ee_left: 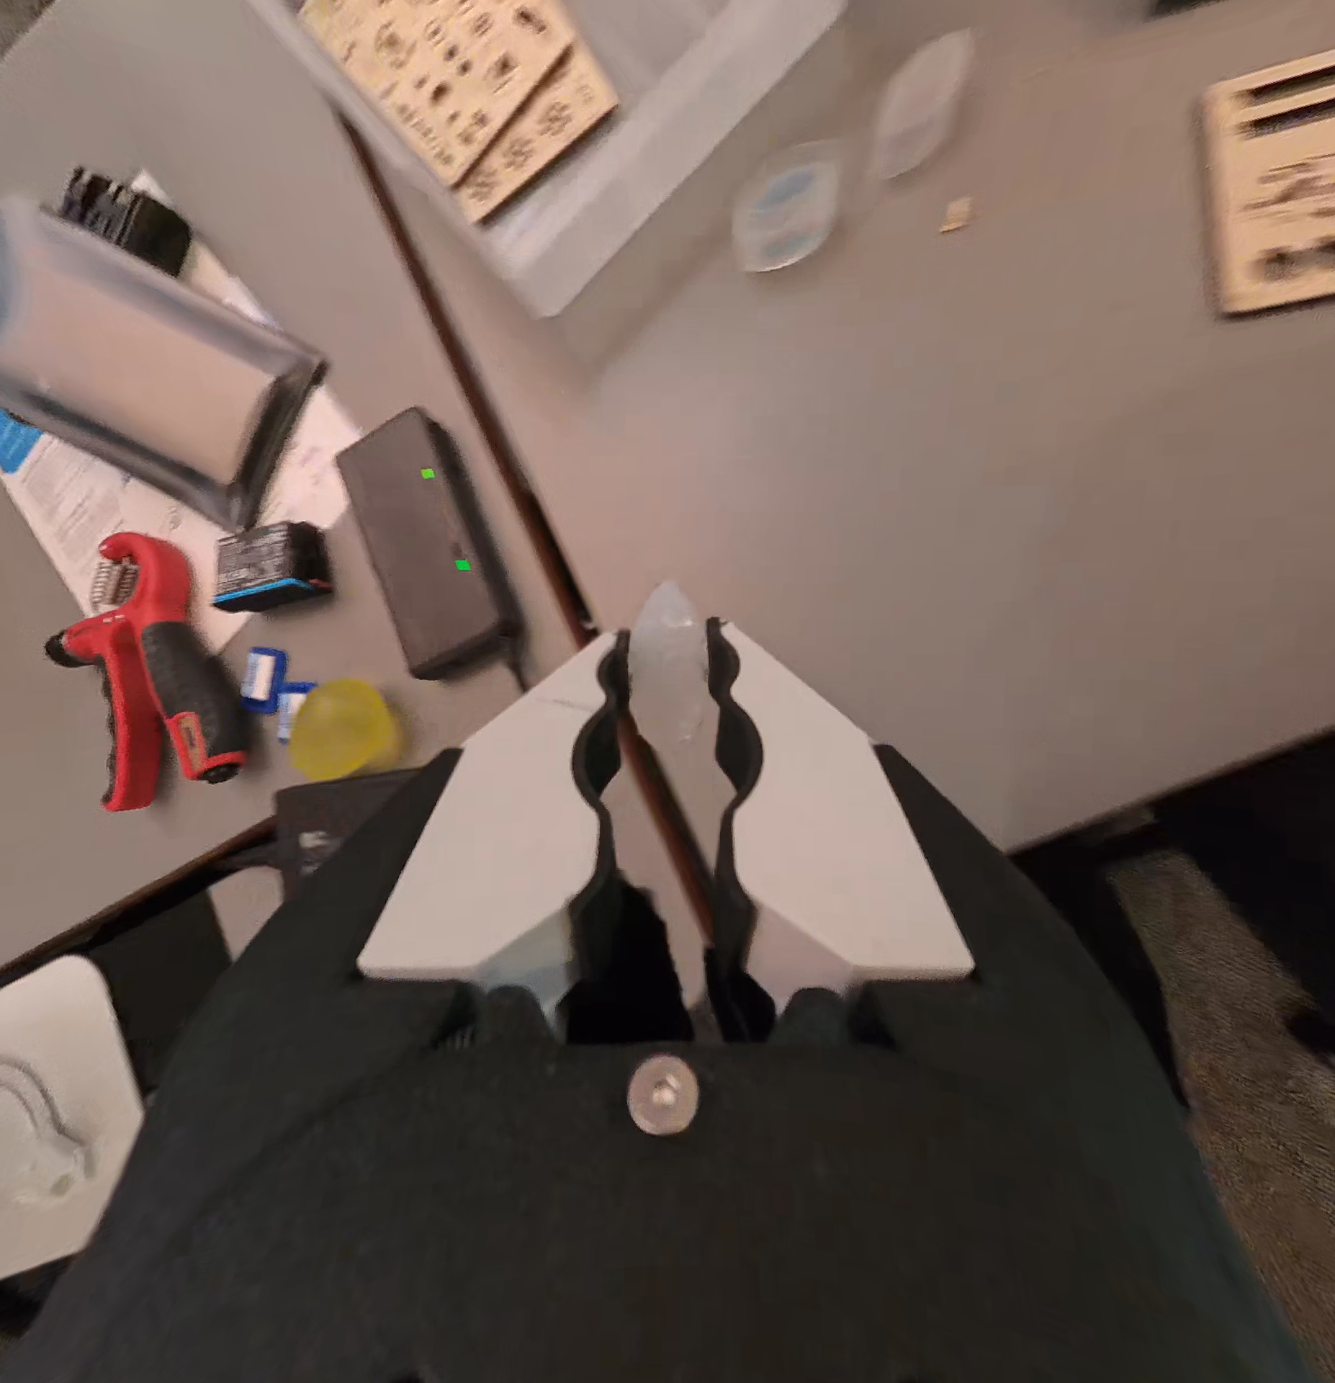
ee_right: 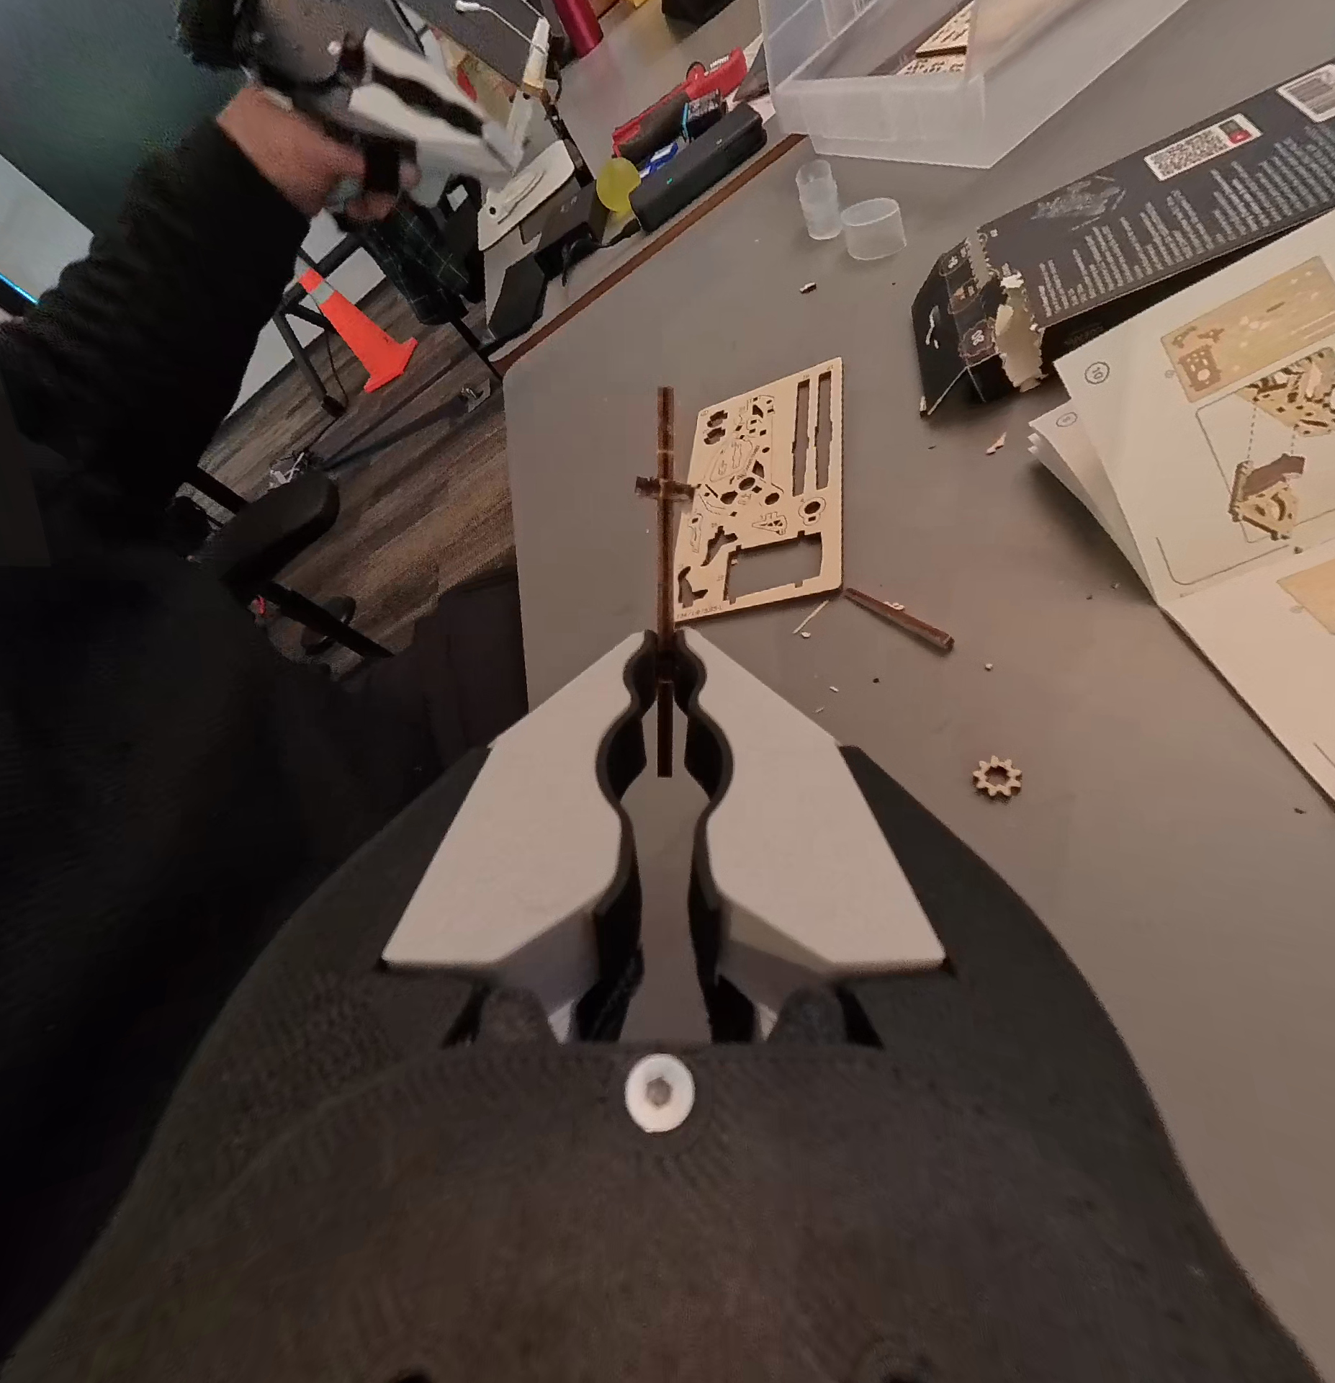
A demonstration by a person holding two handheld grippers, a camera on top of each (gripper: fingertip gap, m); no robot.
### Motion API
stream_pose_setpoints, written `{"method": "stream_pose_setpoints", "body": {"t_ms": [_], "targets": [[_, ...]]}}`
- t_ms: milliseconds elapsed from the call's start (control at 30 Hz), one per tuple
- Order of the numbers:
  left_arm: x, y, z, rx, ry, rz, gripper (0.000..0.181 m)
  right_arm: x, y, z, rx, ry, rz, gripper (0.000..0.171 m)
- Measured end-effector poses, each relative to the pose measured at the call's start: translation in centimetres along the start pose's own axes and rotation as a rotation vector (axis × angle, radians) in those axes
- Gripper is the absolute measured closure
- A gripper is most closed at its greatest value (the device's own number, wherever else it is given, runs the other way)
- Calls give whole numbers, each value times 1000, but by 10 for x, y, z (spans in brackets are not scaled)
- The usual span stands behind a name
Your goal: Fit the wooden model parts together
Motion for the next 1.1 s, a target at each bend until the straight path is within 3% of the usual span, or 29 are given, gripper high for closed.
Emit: {"method": "stream_pose_setpoints", "body": {"t_ms": [67,200,433,600,767,800,867,933,1000,1100], "targets": [[9,15,-46,45,-10,-18,162,0,0,3,-3,9,-4,170],[61,23,-127,111,-46,54,162,7,3,14,-9,10,-19,170],[157,15,-198,229,81,81,162,29,0,44,21,10,-15,170],[223,-20,-253,405,109,172,162,31,2,55,79,31,-11,170],[286,-64,-273,338,124,313,157,35,5,56,104,30,-12,170],[289,-70,-281,373,146,308,138,36,6,55,104,27,-13,170],[295,-81,-287,389,152,308,119,38,9,52,104,22,-13,170],[298,-80,-291,417,141,311,115,38,12,49,102,20,-19,170],[292,-75,-271,325,170,300,112,37,15,47,96,17,-27,170],[245,-51,-221,164,202,153,120,38,17,45,88,16,-31,170]]}}
Point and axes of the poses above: each gripper's, where its closed fingertips meet, y back along the fingers, x out of its underside, z = x × y across the jaws, the point moved 2 cm from there along y, back along the fingers, and after that the axes turned 8 degrees about z, right-handed, at the moved point
